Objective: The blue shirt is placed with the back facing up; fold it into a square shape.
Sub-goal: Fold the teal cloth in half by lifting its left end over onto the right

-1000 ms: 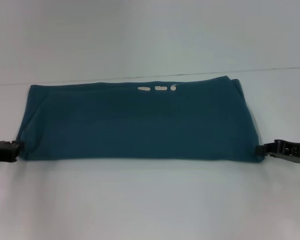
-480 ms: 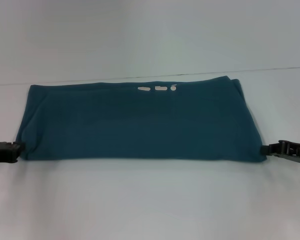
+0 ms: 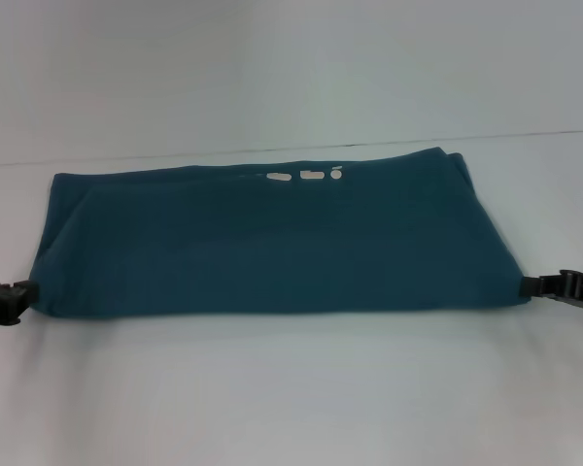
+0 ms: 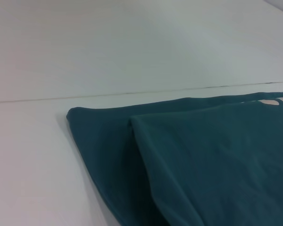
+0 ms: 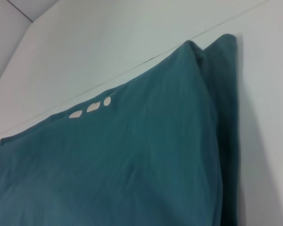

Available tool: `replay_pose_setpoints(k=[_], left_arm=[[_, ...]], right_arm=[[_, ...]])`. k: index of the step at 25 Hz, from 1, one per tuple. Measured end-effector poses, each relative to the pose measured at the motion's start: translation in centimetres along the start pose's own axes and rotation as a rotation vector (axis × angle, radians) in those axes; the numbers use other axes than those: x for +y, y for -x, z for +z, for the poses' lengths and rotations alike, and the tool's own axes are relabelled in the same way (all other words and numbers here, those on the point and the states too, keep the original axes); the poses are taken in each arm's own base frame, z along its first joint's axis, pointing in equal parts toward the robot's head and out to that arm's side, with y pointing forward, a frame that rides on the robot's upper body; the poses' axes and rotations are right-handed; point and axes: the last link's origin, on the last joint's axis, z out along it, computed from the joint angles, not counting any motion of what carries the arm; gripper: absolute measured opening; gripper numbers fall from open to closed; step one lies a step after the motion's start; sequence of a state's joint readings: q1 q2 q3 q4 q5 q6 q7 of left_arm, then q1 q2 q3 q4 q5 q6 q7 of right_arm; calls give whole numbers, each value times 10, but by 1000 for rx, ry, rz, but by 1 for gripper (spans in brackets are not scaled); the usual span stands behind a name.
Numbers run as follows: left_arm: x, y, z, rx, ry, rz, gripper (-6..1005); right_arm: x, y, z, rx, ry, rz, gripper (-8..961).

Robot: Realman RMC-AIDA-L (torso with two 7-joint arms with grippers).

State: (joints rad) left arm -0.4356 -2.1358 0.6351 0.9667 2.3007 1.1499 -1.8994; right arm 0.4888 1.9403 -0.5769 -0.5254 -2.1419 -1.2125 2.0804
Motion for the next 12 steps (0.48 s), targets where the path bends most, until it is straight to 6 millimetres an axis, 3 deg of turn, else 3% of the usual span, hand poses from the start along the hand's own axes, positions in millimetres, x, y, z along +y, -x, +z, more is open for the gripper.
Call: replay_pose_setpoints(k=[12], left_arm=[[-1, 5, -12, 16, -22, -13, 0]], right_arm=[[-8, -7, -20, -32, 11, 11, -1]])
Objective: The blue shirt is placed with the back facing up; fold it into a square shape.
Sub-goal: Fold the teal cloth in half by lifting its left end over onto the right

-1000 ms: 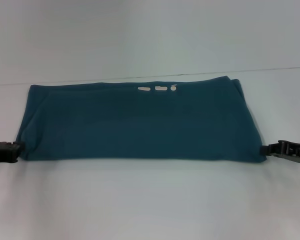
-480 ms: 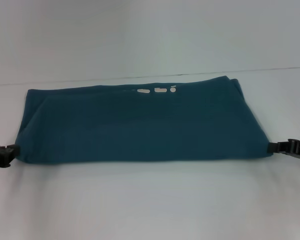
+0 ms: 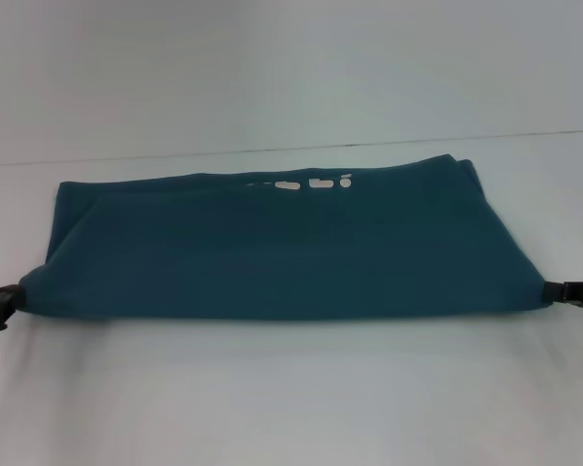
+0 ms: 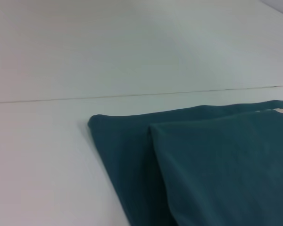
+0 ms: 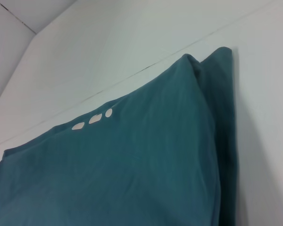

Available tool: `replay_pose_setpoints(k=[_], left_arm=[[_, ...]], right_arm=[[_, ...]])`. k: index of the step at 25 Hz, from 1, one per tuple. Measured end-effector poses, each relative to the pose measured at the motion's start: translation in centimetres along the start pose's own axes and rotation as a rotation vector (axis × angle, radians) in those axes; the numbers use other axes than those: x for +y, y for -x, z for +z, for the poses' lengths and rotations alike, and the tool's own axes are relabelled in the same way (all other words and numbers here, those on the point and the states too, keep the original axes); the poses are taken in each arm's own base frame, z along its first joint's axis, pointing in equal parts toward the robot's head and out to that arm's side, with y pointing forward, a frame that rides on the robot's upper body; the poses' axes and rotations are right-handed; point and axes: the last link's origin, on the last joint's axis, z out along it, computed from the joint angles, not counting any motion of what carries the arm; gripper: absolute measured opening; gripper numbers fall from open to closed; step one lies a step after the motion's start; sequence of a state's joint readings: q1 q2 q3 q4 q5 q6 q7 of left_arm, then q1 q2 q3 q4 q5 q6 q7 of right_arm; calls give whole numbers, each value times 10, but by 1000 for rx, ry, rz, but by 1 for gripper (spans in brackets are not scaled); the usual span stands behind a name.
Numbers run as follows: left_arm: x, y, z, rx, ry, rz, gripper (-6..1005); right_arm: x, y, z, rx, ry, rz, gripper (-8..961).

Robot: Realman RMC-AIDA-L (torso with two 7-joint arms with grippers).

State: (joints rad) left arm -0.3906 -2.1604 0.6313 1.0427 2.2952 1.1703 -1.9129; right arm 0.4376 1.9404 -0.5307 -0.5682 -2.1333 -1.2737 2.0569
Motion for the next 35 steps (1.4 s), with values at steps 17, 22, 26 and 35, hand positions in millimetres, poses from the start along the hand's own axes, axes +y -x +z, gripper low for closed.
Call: replay_pose_setpoints(k=[17, 22, 26, 35], left_arm=[[-3, -1, -2, 8, -7, -6, 5], [1, -4, -1, 9, 10, -3, 14], [7, -9, 2, 8, 44, 13, 93], [5, -14, -2, 25, 34, -39, 331]], right_arm=[[1, -3, 2, -1, 7, -1, -1], [12, -2, 4, 18, 70, -44, 51], [21, 4, 1, -3, 125, -75, 153], [31, 18, 1, -59, 174, -110, 562]])
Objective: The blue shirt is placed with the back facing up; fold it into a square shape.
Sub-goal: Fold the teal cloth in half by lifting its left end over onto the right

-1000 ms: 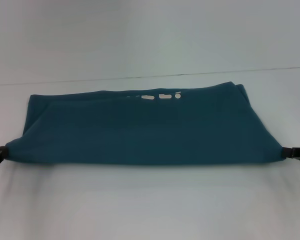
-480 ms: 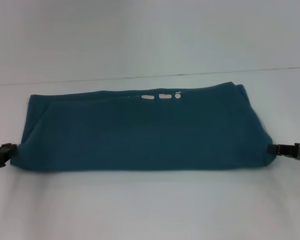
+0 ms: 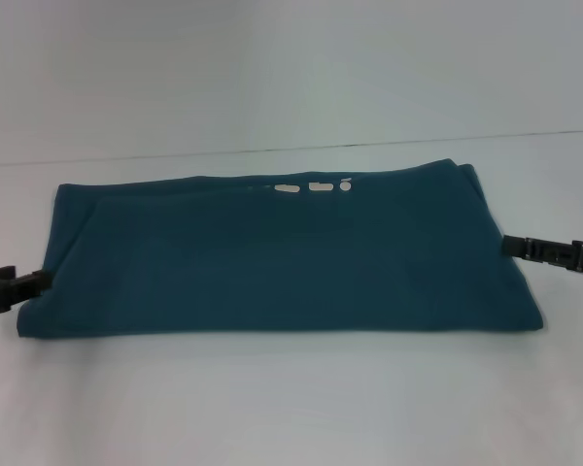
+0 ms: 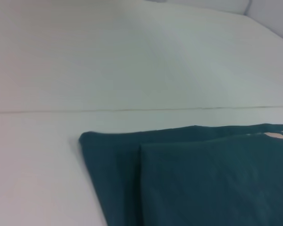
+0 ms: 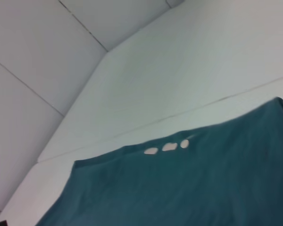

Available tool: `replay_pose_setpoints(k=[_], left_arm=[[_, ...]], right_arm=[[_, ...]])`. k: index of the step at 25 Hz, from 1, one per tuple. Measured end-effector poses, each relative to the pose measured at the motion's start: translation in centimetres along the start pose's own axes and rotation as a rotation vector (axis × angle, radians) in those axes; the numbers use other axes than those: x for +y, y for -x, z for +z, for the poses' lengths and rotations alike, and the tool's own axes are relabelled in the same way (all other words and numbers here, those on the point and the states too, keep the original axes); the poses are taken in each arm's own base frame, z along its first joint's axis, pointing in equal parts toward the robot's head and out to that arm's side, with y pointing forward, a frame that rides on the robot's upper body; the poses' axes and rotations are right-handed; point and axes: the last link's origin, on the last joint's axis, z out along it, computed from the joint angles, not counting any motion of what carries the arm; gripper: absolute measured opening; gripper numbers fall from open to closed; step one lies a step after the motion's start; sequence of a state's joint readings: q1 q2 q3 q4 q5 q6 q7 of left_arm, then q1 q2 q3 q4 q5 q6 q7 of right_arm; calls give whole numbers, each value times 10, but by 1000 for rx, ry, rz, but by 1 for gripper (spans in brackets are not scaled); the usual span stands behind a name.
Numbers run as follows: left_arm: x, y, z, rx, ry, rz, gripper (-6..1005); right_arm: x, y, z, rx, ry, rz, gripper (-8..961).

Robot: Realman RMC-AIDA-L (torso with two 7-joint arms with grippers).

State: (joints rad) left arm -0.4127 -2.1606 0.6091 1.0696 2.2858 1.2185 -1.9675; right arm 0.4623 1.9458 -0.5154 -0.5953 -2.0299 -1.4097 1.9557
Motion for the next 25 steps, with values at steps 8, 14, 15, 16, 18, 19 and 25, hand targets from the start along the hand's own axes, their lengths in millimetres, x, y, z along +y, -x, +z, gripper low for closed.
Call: replay_pose_setpoints(k=[8, 14, 15, 16, 18, 19, 25], left_arm=[[1, 14, -14, -44, 33, -173, 566], [2, 25, -23, -64, 68, -308, 685], [2, 26, -24, -67, 69, -327, 694], [1, 28, -25, -71, 70, -349, 702], [1, 31, -25, -83, 70, -387, 812], [1, 32, -26, -89, 68, -404, 867], [2, 39, -17, -112, 79, -503, 887]], right_arm=[[12, 18, 9, 0, 43, -64, 757], [16, 34, 16, 4, 37, -103, 889], [17, 36, 17, 5, 39, -106, 919], [18, 39, 18, 5, 41, -109, 918], [19, 43, 18, 2, 40, -115, 917], [20, 49, 18, -6, 31, -126, 916], [22, 60, 21, -19, 21, -150, 915]])
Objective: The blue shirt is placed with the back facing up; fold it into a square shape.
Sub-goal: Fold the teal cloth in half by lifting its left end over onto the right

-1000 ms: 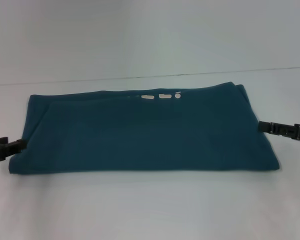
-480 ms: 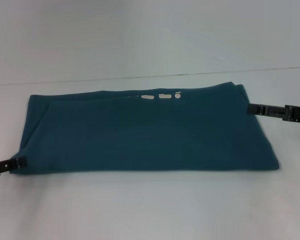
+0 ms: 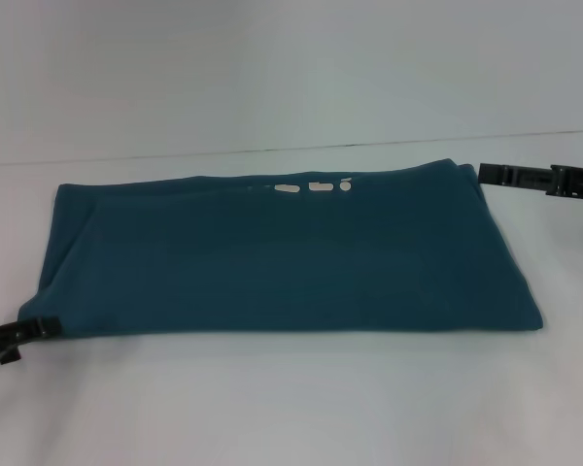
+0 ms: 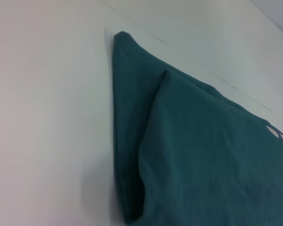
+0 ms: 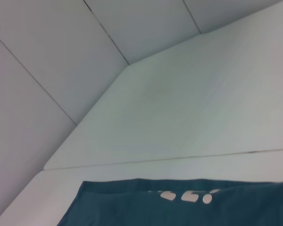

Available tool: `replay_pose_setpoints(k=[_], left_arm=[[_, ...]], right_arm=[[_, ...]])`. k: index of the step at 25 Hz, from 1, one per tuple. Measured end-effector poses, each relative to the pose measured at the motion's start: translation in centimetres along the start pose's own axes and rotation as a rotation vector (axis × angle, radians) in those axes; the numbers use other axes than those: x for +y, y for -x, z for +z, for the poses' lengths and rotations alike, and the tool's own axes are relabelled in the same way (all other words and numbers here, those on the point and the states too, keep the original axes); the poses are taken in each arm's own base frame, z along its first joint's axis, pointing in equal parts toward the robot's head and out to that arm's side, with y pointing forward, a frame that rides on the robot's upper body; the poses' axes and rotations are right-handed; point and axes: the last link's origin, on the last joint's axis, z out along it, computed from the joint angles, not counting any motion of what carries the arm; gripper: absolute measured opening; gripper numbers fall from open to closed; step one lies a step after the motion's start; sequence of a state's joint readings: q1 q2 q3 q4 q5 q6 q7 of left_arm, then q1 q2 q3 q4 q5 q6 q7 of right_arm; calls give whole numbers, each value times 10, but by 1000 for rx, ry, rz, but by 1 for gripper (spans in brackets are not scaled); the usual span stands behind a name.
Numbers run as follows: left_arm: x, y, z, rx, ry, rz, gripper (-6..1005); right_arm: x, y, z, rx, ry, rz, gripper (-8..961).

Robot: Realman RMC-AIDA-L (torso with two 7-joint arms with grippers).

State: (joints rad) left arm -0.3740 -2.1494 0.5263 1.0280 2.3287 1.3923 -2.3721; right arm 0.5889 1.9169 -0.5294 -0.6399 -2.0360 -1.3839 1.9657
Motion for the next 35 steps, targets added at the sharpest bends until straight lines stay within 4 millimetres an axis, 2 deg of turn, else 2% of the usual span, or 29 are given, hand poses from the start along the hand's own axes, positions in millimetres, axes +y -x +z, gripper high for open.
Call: replay_pose_setpoints(k=[9, 21, 35], left_arm=[[0, -12, 18, -7, -3, -62, 886], [-6, -13, 19, -48, -65, -84, 885], [-2, -20, 24, -54, -70, -69, 884]], right_arm=[[3, 8, 4, -4, 0, -23, 914], [2, 14, 1, -19, -10, -34, 914], [3, 19, -2, -33, -14, -32, 915]])
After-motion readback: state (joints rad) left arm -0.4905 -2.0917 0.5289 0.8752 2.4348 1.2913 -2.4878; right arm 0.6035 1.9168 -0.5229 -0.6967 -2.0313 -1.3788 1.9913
